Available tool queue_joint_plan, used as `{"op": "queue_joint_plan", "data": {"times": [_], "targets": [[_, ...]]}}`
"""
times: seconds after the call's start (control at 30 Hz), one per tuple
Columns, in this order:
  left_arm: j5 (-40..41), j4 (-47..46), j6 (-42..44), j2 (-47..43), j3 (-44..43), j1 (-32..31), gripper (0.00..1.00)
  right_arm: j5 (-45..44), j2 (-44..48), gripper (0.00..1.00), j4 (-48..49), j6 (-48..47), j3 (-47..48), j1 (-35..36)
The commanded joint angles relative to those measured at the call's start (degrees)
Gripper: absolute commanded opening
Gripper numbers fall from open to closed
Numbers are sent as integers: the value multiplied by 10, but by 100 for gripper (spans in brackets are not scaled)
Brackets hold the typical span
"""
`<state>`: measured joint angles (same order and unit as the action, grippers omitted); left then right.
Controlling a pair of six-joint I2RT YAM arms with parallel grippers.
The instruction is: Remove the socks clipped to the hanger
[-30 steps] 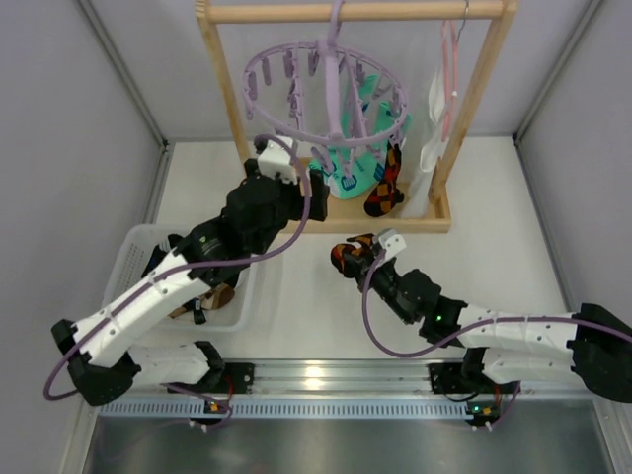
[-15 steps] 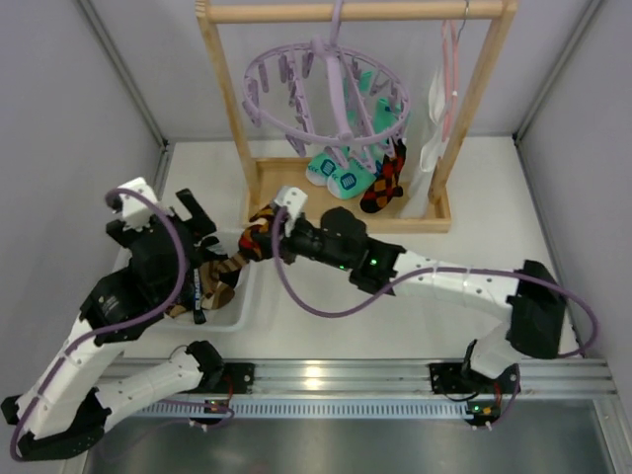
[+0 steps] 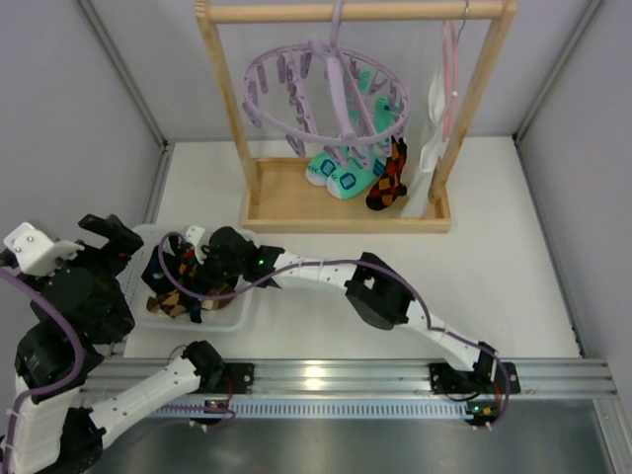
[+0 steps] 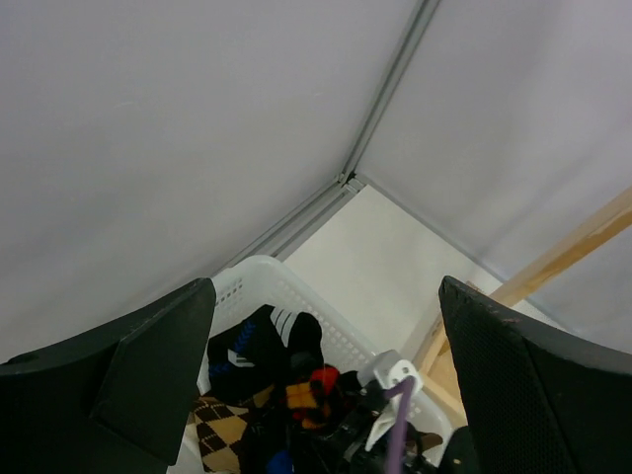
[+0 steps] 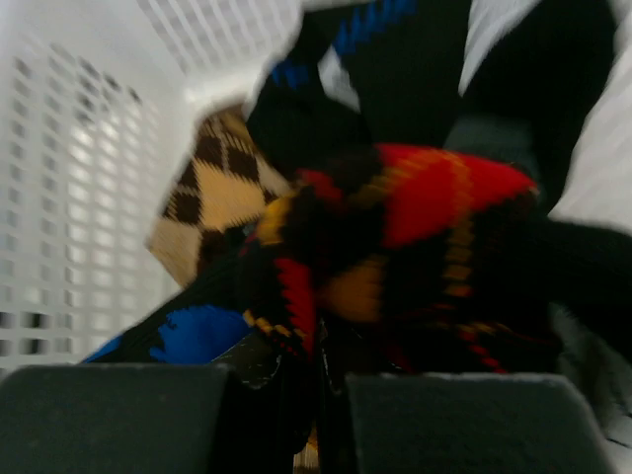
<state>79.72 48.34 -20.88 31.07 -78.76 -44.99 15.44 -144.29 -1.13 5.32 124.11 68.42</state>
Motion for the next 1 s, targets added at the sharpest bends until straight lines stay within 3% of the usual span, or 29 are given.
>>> {"op": "queue_joint_plan", "data": {"times": [0.0,0.17,0.37,0.4,0.5,0.73,0.83,0.9,0.97], "targets": [[-17,9,11,-5,38,2,99,-8,-31,5,-55,37,45,7],[-46,7,-17,-24,82,2,99,-9,-20,13,-55,37,38,6],[-40,6,-48,-44,121,2,99,-19,86,52,-34,10,-40,6],[-38,5,-55,-47,124,2,99,-19,101,63,-29,2,-63,7],[-34,5,-68,-58,123,2,99,-8,162,73,-5,-4,-124,6],[-49,4,-83,-63,133,2,98,18,318,81,99,19,-294,-6],[-70,2,-86,-52,139,2,98,-4,424,81,176,35,-433,-15],[-83,1,-95,-40,143,3,99,-55,519,81,196,53,-552,-29],[-110,1,-96,-26,143,4,99,-176,618,81,181,64,-655,-49]]}}
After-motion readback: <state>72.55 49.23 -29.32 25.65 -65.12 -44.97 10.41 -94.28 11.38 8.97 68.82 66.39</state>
